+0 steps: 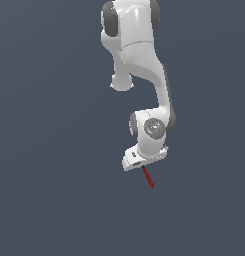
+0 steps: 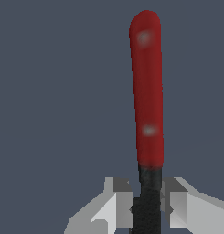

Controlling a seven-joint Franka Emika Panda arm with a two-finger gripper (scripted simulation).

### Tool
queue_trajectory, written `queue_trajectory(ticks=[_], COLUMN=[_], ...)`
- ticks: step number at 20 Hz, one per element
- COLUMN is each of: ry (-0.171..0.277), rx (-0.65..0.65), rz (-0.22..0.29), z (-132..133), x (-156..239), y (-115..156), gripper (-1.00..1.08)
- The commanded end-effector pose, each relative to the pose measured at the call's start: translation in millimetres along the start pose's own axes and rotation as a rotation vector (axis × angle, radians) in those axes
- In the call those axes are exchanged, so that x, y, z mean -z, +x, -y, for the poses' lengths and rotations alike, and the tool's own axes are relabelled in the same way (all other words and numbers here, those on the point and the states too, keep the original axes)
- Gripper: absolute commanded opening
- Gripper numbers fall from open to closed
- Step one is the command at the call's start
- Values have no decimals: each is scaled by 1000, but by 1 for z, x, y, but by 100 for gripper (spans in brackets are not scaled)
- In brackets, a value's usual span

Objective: Pick up the object and move it to a goal position.

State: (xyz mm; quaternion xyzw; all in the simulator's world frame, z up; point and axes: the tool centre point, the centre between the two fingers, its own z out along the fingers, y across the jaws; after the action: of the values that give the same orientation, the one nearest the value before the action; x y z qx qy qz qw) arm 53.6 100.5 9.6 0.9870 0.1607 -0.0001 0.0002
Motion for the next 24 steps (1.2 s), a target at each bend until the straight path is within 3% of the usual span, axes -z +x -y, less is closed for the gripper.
queue_trajectory(ticks=[1, 14, 24], ry=[0, 0, 0], rx=[1, 1, 1], rz=[-1, 0, 0], z=[3, 22, 27], x=[0, -1, -1], y=[6, 49, 62], gripper=[-100, -100, -100])
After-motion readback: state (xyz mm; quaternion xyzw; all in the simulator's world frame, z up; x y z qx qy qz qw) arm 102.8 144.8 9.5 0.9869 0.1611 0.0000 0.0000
